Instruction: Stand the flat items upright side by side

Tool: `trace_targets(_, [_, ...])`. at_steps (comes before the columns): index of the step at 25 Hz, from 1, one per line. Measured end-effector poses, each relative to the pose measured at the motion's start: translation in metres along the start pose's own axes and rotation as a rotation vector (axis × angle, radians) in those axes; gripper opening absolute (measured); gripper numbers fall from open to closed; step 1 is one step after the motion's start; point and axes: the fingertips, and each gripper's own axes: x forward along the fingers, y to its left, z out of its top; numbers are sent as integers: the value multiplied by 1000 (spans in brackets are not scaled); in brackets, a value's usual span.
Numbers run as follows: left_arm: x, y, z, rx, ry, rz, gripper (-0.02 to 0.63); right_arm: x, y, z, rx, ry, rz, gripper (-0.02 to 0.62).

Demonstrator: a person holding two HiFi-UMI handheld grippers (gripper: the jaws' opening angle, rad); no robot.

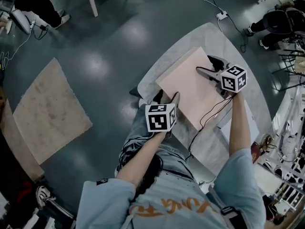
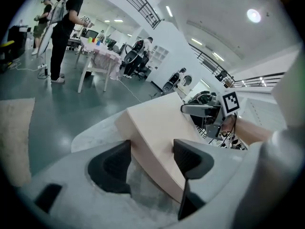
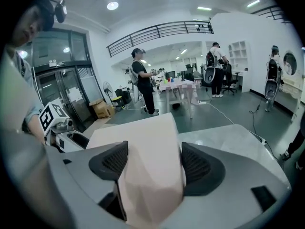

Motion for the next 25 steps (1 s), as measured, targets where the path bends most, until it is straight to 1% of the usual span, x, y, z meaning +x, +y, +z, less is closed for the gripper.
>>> trace_targets(4, [-12,-11,22,89,-70,5,287,-18,3,18,10,-92,-17,354])
trace_targets(9, [-29,-30,46,226,-160,20,282,-43,5,35,26,-203,-32,354])
trace_targets(16, [-47,-52,65,416,-234,62,281,-71,10,46,38,-323,-46,347])
trace_targets(25, [-66,-84,76,567,-323,90,268,-109,16,51,41,-467,-66,347])
